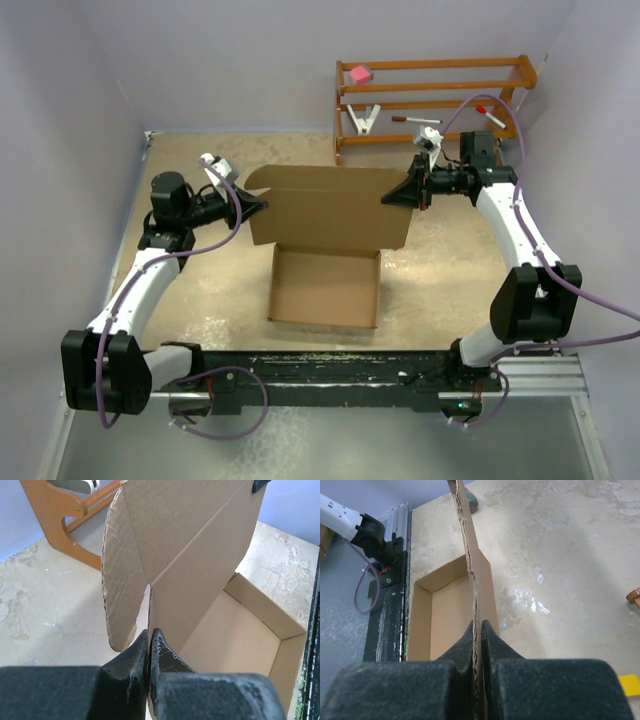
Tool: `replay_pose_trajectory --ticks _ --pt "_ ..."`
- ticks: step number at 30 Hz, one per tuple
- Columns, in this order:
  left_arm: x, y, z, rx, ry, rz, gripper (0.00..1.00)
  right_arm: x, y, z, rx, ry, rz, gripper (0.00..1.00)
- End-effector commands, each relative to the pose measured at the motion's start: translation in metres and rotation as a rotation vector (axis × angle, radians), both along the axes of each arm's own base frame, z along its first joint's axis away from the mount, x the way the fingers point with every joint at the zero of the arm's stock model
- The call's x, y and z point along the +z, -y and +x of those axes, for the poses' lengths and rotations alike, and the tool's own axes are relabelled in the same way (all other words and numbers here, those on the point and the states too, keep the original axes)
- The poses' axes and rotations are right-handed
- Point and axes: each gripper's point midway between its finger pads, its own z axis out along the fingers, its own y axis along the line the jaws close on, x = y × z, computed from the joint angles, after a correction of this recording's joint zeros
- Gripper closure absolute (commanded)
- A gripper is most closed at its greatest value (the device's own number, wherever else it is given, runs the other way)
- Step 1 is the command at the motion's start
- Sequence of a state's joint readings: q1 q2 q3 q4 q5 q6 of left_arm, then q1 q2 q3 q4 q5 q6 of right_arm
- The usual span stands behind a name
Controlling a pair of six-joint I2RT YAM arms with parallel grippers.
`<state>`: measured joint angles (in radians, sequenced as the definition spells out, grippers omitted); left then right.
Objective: Fold the paper box
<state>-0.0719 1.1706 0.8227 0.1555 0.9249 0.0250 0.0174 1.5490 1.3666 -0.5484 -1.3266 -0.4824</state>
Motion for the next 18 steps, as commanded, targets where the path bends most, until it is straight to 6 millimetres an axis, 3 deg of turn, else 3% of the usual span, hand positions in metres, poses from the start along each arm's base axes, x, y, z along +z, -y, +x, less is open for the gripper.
replay_pose_trajectory --ticks 1,18 --pt "0.007 -0.035 0.029 0.173 0.035 0.028 0.95 0.014 0.020 0.010 -0.065 0.014 -0.008 1.00" --pt "0.006 -0.036 0.030 0.175 0.022 0.028 0.95 0.012 0.018 0.000 -0.046 -0.119 0.017 1.00"
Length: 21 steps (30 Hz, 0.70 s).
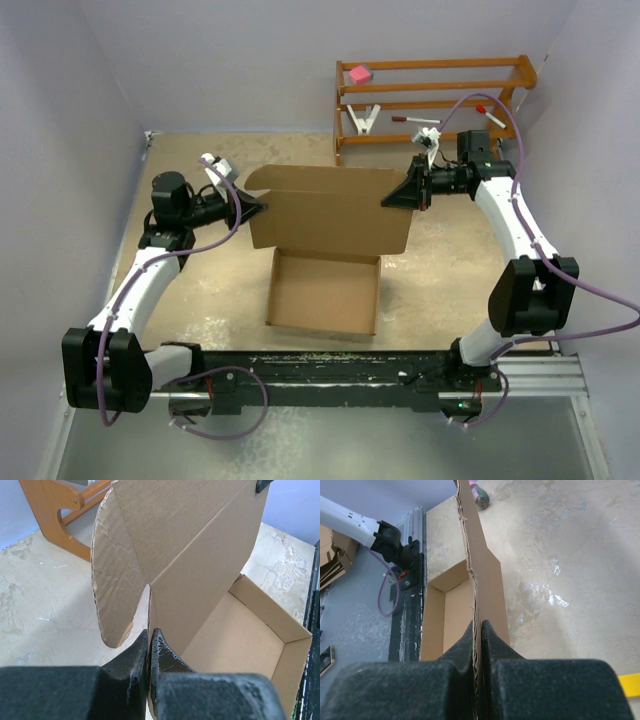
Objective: Fold the paper box
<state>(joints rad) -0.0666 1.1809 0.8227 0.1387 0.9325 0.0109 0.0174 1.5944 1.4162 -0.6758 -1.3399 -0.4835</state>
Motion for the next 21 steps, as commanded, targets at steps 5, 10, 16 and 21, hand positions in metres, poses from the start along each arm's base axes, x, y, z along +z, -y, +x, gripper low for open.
replay_pose_trajectory --ticks 5,10,16,21 --pt "0.011 -0.035 0.031 0.174 0.052 0.038 0.95 0.015 0.019 0.008 -0.061 0.017 -0.005 1.00" --pt "0.011 -0.034 0.031 0.168 0.041 0.030 0.95 0.013 0.017 0.009 -0.054 0.038 -0.001 1.00" --pt "0.010 -0.033 0.032 0.163 0.024 0.019 0.95 0.012 0.014 0.013 -0.054 0.100 -0.021 1.00" --pt "0.008 -0.032 0.033 0.156 0.006 0.014 0.95 0.011 0.012 0.020 -0.052 0.111 -0.030 1.00"
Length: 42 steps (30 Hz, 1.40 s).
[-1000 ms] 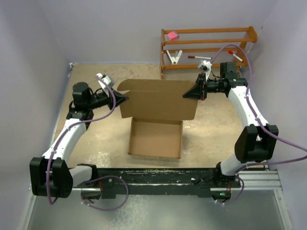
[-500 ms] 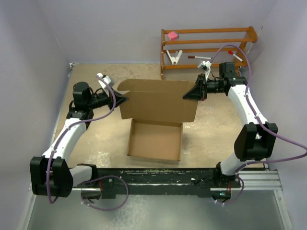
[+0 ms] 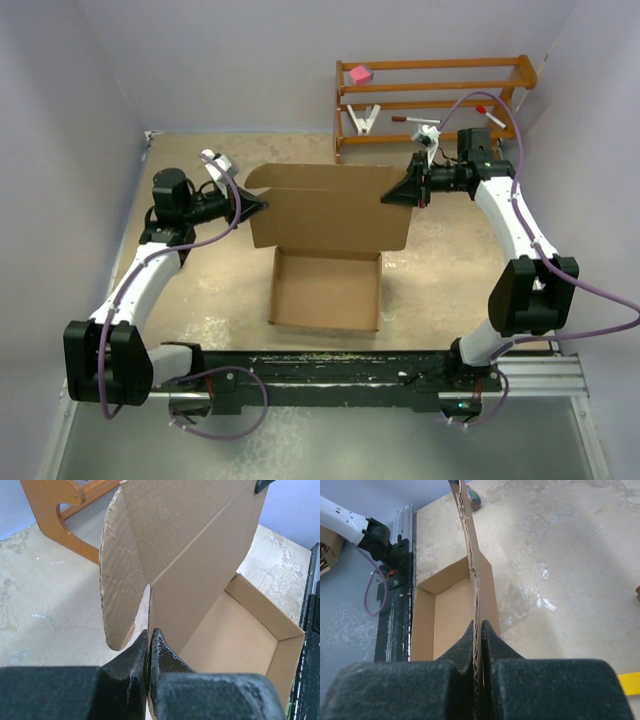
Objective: Fold the paper box
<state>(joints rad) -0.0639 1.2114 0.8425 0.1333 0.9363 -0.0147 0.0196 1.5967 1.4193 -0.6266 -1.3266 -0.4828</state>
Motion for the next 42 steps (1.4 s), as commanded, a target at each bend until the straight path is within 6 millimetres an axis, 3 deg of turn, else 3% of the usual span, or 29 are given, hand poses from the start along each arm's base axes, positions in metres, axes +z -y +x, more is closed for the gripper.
replay_pose_trajectory --ticks 1,6,11,20,28,31,38,42 --pt "0.010 -0.033 0.028 0.152 0.042 0.029 0.95 0.010 0.012 0.013 -0.047 0.054 -0.021 1.00" --pt "0.012 -0.032 0.028 0.148 0.044 0.025 0.95 0.009 0.009 0.001 -0.034 -0.057 -0.014 1.00" --pt "0.012 -0.032 0.029 0.148 0.038 0.021 0.95 0.011 0.010 -0.003 -0.041 -0.053 -0.025 1.00" --pt "0.013 -0.026 0.034 0.123 -0.032 -0.019 0.95 0.019 0.013 0.040 -0.074 0.198 -0.055 1.00" --pt "0.010 -0.021 0.041 0.090 -0.126 -0.054 0.95 0.037 0.014 0.055 -0.113 0.426 -0.083 1.00" --pt "0.012 -0.020 0.042 0.073 -0.121 -0.059 0.95 0.039 0.009 0.044 -0.083 0.370 -0.065 1.00" --pt "0.035 -0.017 0.032 0.028 0.027 -0.046 0.95 0.038 0.001 -0.011 -0.008 0.043 -0.011 1.00" --pt "0.053 -0.016 0.023 0.016 0.123 -0.051 0.95 0.040 -0.004 -0.021 0.002 -0.009 -0.026 1.00"
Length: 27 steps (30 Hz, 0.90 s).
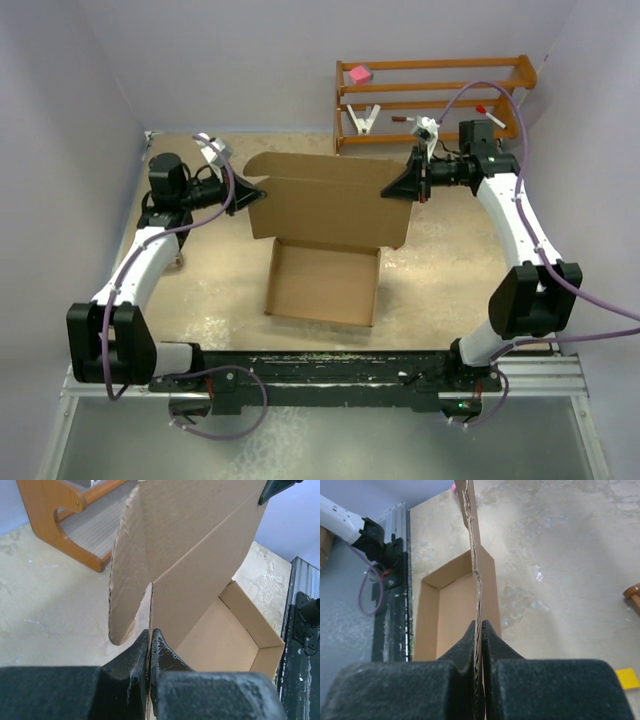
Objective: Fold the paper box
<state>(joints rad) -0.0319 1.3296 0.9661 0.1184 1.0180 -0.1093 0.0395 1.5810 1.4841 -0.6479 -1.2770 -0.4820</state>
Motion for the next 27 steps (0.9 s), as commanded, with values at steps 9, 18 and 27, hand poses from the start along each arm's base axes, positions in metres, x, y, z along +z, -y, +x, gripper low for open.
replay_pose_trajectory --ticks 9,18,27 --pt "0.049 -0.016 0.018 0.062 0.130 -0.014 0.95 0.059 -0.010 -0.016 0.046 0.036 0.022 1.00" --pt "0.043 -0.014 0.033 0.055 -0.010 -0.048 0.95 0.075 -0.009 0.035 -0.025 0.406 -0.026 1.00" --pt "0.042 -0.012 0.041 0.045 -0.097 -0.079 0.95 0.085 -0.025 0.038 0.020 0.513 0.001 1.00"
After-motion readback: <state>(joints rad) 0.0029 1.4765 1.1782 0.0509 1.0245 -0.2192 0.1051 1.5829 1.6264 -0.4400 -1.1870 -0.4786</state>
